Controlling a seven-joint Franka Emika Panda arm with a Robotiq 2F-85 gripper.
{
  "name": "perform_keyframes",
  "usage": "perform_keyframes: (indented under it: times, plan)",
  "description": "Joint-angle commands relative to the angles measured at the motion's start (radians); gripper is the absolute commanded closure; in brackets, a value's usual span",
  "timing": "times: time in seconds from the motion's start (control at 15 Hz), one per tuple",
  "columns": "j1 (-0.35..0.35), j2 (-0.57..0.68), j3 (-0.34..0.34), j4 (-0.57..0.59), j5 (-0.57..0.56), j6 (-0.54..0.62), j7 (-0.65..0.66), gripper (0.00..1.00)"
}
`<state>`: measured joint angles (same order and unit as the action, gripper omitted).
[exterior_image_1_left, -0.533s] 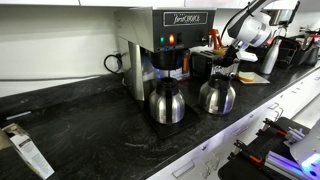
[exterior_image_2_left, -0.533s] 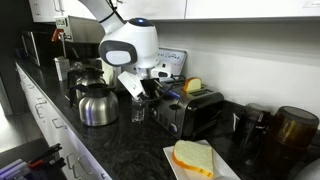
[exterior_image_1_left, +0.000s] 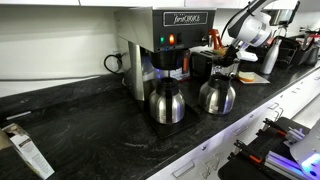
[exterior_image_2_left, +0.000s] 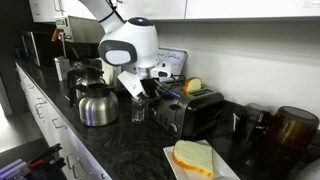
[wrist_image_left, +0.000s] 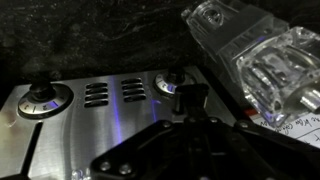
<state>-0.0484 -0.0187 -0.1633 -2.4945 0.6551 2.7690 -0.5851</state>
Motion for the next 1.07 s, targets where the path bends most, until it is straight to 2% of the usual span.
perform_keyframes:
  times: [0.0,1.0]
  plan:
    - [0.0,0.0,0.0,0.0,0.0,0.0,0.0,0.99]
    - [0.03,0.031,0.02,-0.065,0.065,0.03,-0.03,1.0]
